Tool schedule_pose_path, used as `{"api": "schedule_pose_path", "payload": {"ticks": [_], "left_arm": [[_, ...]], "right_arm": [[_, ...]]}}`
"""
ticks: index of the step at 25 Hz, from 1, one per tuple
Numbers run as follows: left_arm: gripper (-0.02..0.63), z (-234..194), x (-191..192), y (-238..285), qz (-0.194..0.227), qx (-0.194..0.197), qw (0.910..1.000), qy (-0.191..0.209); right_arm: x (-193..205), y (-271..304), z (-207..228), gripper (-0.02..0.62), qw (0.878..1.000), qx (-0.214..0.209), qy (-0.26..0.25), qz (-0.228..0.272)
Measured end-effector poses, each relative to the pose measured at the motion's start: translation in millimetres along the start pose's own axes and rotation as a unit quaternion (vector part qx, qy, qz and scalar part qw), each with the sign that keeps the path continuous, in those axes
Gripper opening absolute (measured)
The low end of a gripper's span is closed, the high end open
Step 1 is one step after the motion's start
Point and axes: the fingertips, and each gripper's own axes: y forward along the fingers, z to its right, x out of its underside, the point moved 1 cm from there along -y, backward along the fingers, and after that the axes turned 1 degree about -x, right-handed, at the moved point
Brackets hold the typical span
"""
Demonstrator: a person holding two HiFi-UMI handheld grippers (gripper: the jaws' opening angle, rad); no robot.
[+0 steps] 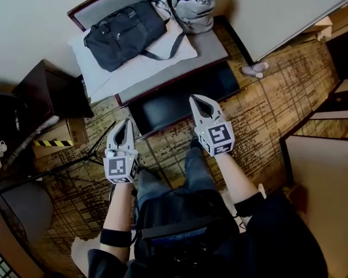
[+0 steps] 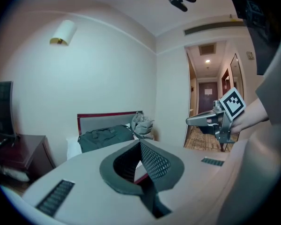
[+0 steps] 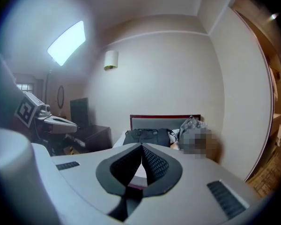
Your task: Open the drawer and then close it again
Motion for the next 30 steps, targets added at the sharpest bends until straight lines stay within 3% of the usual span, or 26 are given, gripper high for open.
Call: {"api": "schedule_pose_path", "payload": {"ticks": [6,13,25,30], "left_arm": [[0.002,-17.7,-5.0,-24.6,0.005,-0.023,0.9995,0.019],[0.002,-9.6,-23.3,-42.8,0.000,-0.021,0.9998,0.004],[0.002,15.0,-22.9,-35.1,-0.003,0.012,0.9998,0.014],[0.002,33.8,-3.4,-22.3,-0.019,0.039,0.9987,0.026]], "right_arm": [[-31.2,-19.9,0.1,0.003,1.000,-0.006,-0.003,0.014],[-34.7,-30.8,-12.4,0.003,0.999,-0.023,-0.020,0.012],[-18.6,-41.2,-3.9,0.003,1.000,-0.017,-0.002,0.004],[-2.8,-43.6,6.3,0.003,1.000,-0.011,0.007,-0.008]]}}
